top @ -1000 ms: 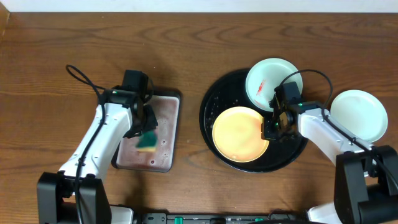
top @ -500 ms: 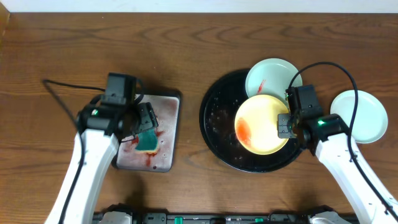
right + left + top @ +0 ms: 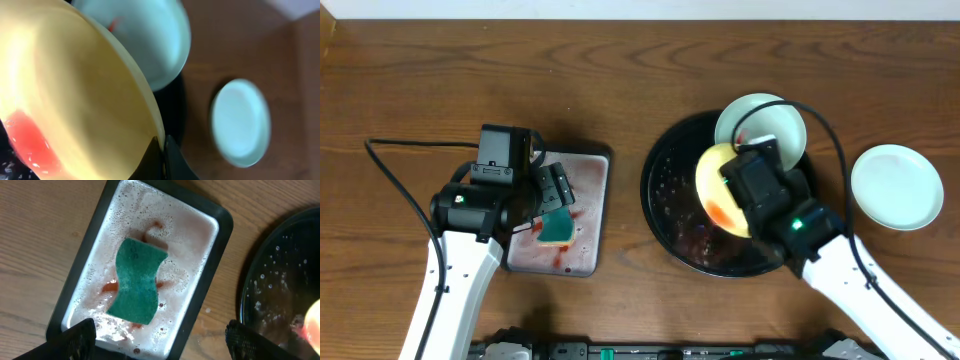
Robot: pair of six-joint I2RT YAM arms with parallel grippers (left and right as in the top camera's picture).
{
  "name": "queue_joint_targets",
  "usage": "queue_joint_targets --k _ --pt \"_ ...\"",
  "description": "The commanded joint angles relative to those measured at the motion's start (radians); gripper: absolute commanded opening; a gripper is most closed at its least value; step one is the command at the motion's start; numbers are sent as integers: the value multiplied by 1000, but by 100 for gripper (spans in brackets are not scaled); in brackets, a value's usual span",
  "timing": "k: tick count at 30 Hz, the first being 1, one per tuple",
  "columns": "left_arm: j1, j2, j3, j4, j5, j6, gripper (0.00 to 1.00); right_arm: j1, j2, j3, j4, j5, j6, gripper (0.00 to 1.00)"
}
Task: Clean dirty plates on tray and stack at the side
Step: 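Tilt the yellow plate up on its edge with the right gripper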
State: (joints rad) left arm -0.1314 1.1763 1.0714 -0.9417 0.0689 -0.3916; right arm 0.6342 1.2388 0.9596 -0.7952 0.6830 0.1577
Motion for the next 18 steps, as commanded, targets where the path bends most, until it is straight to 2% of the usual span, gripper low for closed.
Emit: queue_joint_targets --k 1,6,13,18 --pt "4 4 22 -4 -1 6 83 73 -46 43 -2 194 -10 1" --pt "4 4 22 -4 -1 6 84 140 -102 48 -2 260 -22 1" --pt "4 4 22 -4 -1 6 84 196 -122 48 -2 260 -206 1" --pt "4 4 22 -4 -1 6 84 264 -122 48 -2 307 -227 1"
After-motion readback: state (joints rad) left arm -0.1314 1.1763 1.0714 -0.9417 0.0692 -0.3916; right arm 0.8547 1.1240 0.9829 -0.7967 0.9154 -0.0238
